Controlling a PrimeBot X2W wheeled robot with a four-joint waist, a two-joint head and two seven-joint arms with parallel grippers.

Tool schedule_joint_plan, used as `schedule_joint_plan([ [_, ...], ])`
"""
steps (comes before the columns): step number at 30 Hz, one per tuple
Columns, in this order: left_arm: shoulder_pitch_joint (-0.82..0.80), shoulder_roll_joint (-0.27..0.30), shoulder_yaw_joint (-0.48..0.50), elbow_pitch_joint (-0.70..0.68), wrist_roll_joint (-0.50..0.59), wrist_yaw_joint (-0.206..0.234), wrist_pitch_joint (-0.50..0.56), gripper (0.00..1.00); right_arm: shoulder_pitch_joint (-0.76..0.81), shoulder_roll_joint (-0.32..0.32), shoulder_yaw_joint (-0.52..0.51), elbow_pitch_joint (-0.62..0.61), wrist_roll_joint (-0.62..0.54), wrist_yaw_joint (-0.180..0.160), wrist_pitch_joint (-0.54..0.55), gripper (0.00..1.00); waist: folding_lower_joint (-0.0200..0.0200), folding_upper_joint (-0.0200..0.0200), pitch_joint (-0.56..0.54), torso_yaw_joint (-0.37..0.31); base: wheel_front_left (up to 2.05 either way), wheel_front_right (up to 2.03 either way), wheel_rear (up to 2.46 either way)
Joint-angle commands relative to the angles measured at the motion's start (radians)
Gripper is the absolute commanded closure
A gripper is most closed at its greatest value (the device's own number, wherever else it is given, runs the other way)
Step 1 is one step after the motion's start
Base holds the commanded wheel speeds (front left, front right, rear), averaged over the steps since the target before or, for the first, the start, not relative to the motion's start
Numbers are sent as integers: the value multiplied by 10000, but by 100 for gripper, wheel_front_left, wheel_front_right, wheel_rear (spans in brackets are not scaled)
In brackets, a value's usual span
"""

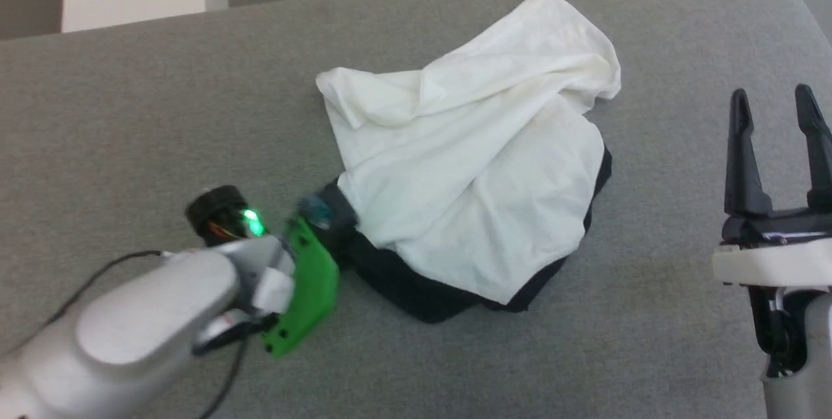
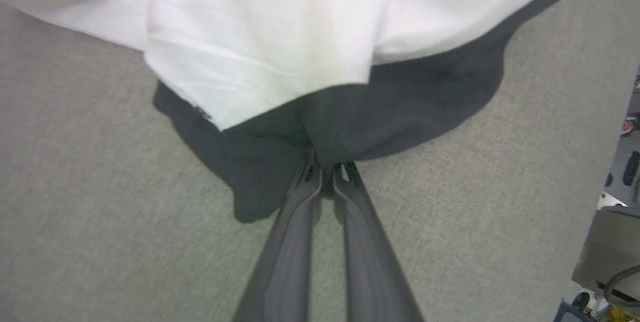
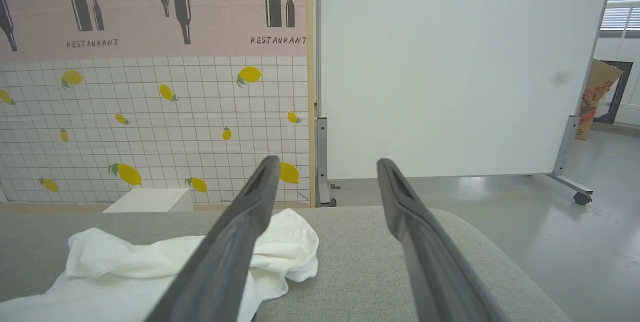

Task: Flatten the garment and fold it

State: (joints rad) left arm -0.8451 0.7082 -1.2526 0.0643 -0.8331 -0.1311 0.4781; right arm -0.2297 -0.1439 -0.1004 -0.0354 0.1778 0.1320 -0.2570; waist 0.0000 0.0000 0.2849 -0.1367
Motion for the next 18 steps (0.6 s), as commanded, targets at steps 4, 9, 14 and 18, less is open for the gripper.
schedule_joint_plan([
  [4, 148, 1254, 769, -283, -174, 290, -1033, 100, 526, 32, -350, -28, -30, -13, -47, 0, 0, 0, -679, 779, 0, 0, 0],
  [9, 409, 2524, 1275, -437, -251, 1131, -1318, 100, 774, 88, -426, -24, -74, -13, -47, 0, 0, 0, -754, 1043, 0, 0, 0],
  [14, 1019, 2712, 1257, 879, -651, 1381, -1553, 100, 733, 98, -236, 125, -191, -13, -47, 0, 0, 0, -618, 1043, 0, 0, 0],
  [18, 1354, 2240, 1118, 2604, -829, 1474, -1653, 100, 649, 33, 40, 332, -342, -13, -47, 0, 0, 0, -486, 932, 0, 0, 0],
])
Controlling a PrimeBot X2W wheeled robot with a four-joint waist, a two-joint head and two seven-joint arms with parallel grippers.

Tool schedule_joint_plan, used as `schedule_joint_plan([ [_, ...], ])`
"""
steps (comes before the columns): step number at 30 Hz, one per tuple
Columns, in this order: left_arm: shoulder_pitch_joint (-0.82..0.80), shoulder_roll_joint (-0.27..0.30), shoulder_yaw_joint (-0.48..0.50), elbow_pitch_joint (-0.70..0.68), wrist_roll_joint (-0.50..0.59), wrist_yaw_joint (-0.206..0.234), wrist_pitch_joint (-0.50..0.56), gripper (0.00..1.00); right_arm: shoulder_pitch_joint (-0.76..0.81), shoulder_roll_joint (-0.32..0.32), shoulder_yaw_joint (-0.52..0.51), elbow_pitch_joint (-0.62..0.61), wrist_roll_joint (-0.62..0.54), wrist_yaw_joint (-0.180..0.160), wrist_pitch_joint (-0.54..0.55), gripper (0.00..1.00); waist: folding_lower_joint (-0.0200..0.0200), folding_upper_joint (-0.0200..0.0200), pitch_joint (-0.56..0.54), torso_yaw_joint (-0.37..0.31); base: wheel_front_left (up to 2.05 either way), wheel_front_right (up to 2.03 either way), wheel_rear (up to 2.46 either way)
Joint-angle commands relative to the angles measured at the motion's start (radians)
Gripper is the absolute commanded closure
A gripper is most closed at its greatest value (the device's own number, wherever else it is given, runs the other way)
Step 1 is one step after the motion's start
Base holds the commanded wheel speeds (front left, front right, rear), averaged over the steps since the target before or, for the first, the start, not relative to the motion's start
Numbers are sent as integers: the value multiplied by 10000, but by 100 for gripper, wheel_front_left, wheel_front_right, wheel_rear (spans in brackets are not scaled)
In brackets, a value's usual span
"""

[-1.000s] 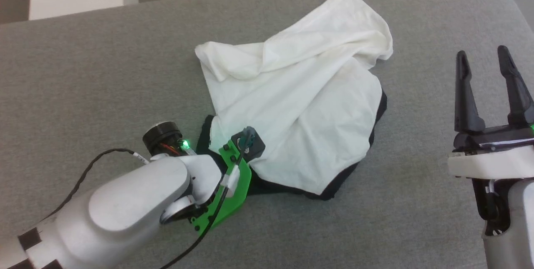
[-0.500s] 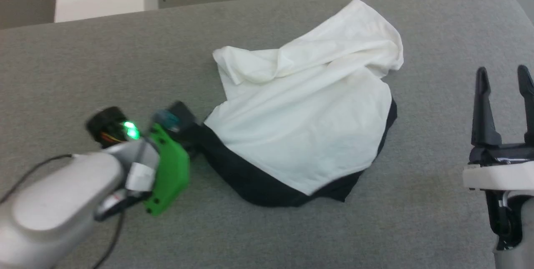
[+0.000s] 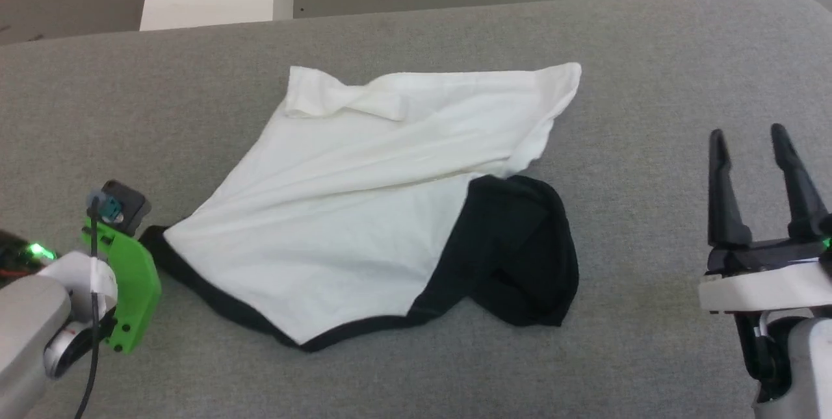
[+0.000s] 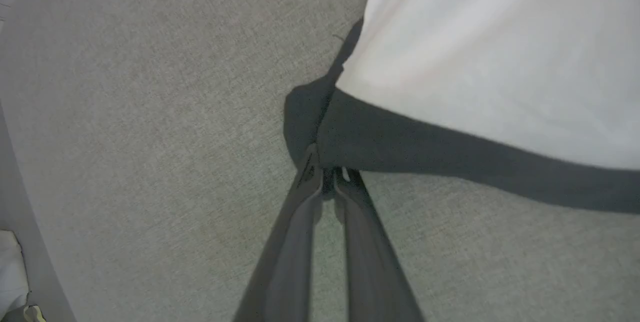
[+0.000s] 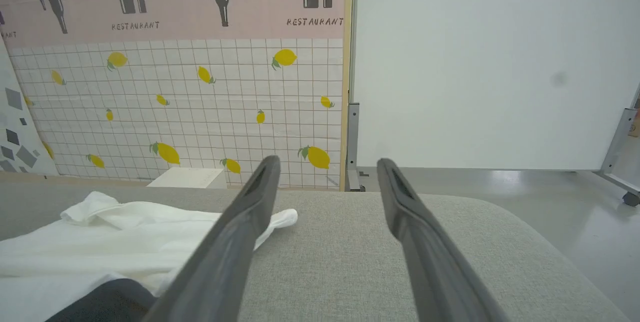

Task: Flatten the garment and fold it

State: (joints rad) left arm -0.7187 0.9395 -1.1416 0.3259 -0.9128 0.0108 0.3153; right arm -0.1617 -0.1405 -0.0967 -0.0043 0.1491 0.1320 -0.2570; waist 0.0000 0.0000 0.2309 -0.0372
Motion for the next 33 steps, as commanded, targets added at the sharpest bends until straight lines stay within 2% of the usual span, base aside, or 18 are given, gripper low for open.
schedule_joint_plan([
  [1, 168, -214, -66, 388, -47, 40, -3, 100, -51, -27, 71, 67, -77, -13, -47, 0, 0, 0, 69, -91, 0, 0, 0],
  [4, 293, -658, -26, 1157, -248, -34, -261, 100, -35, -155, 221, 193, -112, -13, -47, 0, 0, 0, -16, -64, 0, 0, 0],
  [5, 307, -772, 37, 1298, -260, -16, -499, 16, -30, -208, 256, 208, -126, -13, -47, 0, 0, 0, -63, -36, 0, 0, 0],
  [6, 316, -910, 102, 1440, -231, 13, -823, 0, -31, -286, 286, 215, -137, -13, -47, 0, 0, 0, -159, 19, 0, 0, 0],
  [9, 320, -1175, 429, 1539, -224, 142, -1893, 0, -102, -600, 392, 155, -217, -13, -47, 0, 0, 0, -440, 188, 0, 0, 0],
  [11, 359, -1273, 731, 1446, -159, 407, -2839, 0, -212, -837, 463, 67, -206, -13, -47, 0, 0, 0, -632, 318, 0, 0, 0],
  [15, 603, -1382, 1256, 915, 332, 1693, -4779, 0, -528, -1628, 963, 88, -183, -13, -47, 0, 0, 0, -967, 570, 0, 0, 0],
  [19, 1382, -1555, 1635, 110, 515, 2758, -5590, 0, -1043, -2718, 1960, 365, 66, -13, 381, 0, 0, 0, -1194, 804, 0, 0, 0],
  [23, 1963, -1747, 2316, -732, 1019, 3594, -5757, 0, -1689, -3998, 3538, 452, 862, -13, 1734, 0, 0, 0, -1261, 1000, 0, 0, 0],
  [27, 2688, -2086, 3551, -1966, 2164, 4458, -5766, 0, -2435, -5132, 5405, 409, 2150, -13, 3617, 0, 0, 0, -1222, 1160, 0, 0, 0],
  [31, 3564, -2588, 5005, -2716, 3228, 4582, -5768, 0, -3051, -5745, 7053, 529, 3655, -13, 5567, 0, 0, 0, -1059, 1337, 0, 0, 0],
  [33, 4057, -3011, 5646, -3034, 3789, 4769, -5769, 0, -3257, -5897, 7747, 758, 4340, -13, 6583, 0, 0, 0, -997, 1429, 0, 0, 0],
])
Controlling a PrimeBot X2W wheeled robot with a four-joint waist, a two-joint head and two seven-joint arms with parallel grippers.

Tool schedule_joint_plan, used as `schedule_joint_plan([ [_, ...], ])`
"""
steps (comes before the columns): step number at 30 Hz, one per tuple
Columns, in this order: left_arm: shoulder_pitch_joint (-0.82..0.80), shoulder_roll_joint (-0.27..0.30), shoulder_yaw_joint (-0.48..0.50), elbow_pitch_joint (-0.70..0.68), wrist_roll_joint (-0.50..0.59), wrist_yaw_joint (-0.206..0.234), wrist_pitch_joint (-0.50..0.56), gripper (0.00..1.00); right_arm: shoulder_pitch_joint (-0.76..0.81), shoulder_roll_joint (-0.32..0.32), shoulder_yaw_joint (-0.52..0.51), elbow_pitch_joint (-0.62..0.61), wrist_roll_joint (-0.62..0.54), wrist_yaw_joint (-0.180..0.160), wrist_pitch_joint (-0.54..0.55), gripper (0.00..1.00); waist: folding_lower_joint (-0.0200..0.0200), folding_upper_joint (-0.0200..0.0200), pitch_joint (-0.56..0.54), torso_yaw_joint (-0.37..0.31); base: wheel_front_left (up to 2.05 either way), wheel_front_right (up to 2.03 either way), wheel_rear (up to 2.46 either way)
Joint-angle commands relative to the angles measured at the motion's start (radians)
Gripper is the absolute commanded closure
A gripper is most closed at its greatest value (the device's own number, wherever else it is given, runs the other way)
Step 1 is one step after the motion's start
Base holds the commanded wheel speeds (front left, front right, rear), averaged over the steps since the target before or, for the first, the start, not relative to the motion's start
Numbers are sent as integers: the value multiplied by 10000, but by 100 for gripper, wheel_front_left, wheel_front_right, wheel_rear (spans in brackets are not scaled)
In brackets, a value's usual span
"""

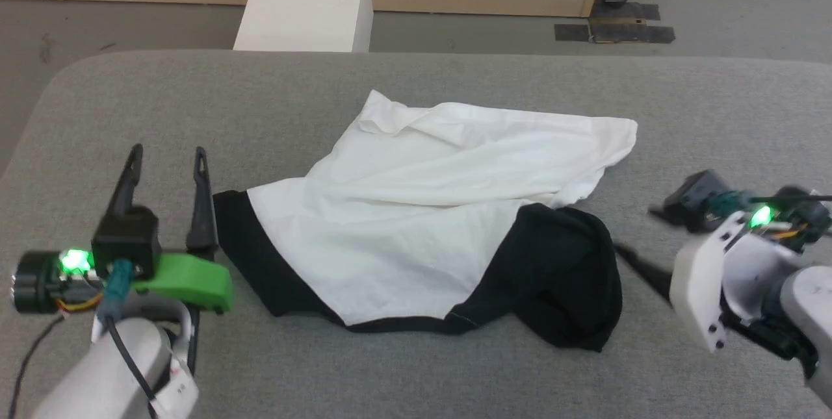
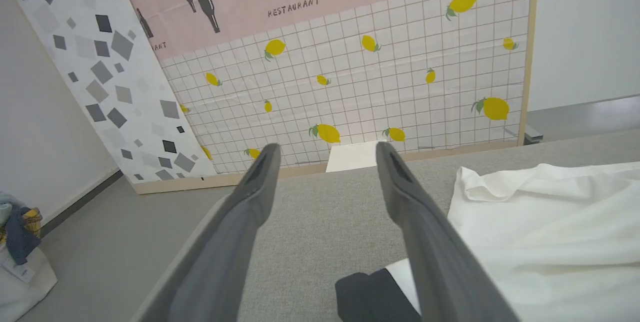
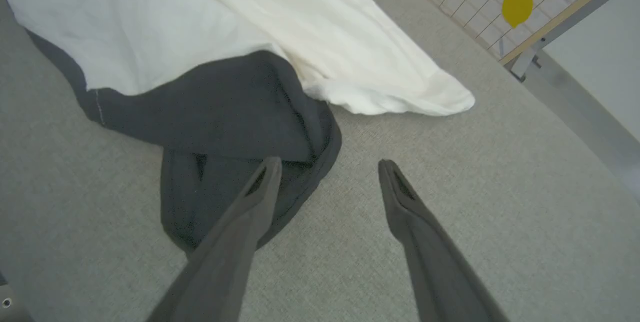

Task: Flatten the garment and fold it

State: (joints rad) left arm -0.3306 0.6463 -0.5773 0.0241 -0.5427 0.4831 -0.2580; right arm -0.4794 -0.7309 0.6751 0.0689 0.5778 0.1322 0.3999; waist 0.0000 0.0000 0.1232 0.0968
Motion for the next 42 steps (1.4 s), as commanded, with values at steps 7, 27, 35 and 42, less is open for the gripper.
schedule_joint_plan([
  [7, 1593, -1472, 1802, -702, 1537, 246, -36, 0, -590, 458, 1261, 1416, 1663, -15, 1169, 0, 0, 0, 425, 353, 0, 0, 0],
  [27, 2485, -3773, 4385, -82, 3483, -2085, -37, 0, -1904, -175, 2363, 2384, 1763, -15, -2405, 100, 0, 0, 270, 16, 0, 0, 0],
  [35, 2491, -4262, 4785, -84, 3944, -2703, -37, 0, -2158, -1784, 999, 2248, 1628, -15, -2408, 100, 0, 0, 368, -21, 0, 0, 0],
  [42, 2208, -4783, 4942, -135, 4430, -3158, -37, 0, -1628, -1809, 383, 4771, 1305, -15, -1713, 100, 0, 0, 1057, 272, 0, 0, 0],
])
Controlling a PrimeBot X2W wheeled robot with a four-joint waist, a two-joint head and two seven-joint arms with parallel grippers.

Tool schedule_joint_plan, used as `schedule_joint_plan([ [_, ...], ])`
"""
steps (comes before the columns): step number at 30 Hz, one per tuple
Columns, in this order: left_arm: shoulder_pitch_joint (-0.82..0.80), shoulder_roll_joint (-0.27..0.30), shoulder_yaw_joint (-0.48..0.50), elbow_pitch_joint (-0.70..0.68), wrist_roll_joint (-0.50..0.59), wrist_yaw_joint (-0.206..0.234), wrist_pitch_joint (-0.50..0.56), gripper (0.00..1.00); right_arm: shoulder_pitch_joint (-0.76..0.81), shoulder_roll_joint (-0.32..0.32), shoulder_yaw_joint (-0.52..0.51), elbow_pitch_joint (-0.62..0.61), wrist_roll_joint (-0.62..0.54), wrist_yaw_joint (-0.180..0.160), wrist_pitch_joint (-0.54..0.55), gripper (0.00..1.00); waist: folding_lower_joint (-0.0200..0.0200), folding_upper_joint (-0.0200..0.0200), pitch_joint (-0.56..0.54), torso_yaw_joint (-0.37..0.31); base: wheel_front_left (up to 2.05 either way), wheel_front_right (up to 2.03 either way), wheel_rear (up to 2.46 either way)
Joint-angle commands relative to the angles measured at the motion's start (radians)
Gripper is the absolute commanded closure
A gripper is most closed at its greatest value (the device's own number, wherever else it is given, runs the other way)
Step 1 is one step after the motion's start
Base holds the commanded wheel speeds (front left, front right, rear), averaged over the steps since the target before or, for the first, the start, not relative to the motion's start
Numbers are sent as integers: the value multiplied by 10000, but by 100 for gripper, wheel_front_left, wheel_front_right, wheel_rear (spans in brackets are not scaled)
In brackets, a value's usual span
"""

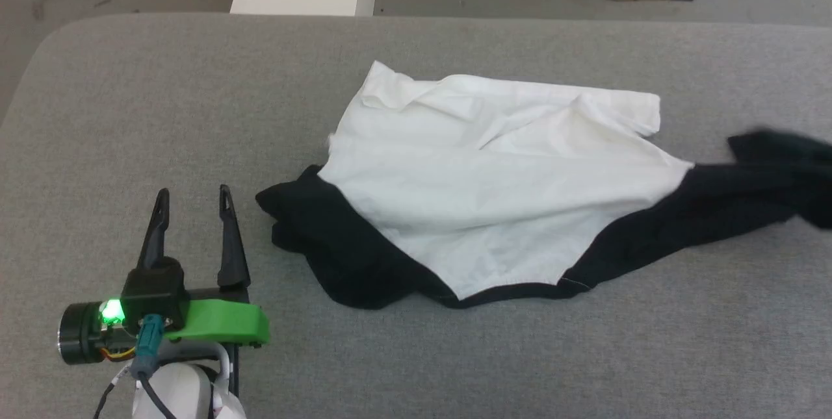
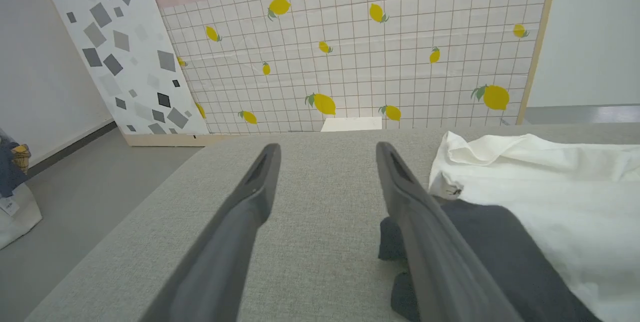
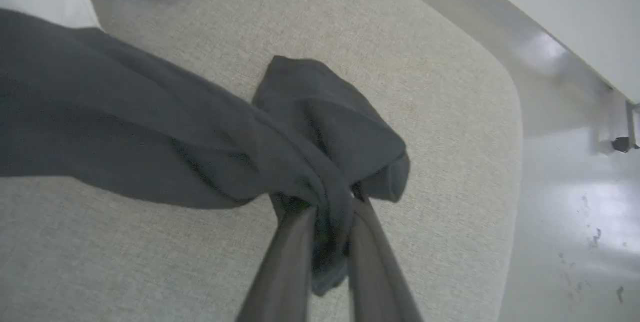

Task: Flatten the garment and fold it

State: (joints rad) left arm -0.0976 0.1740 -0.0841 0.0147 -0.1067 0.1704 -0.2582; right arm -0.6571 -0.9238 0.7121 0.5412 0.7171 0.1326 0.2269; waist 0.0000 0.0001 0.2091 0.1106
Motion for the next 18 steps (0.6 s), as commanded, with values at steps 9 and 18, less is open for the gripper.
schedule_joint_plan([
  [9, -444, -328, 226, 355, 417, -500, -36, 0, 522, 1750, -32, 2646, -157, -19, -1834, 0, 0, -1, 143, 225, 0, 0, 0],
  [18, 176, -321, 598, 363, 511, -605, -36, 0, 450, 328, 447, -174, 178, -19, -1664, 0, 0, -1, -681, -224, 0, 0, 0],
])
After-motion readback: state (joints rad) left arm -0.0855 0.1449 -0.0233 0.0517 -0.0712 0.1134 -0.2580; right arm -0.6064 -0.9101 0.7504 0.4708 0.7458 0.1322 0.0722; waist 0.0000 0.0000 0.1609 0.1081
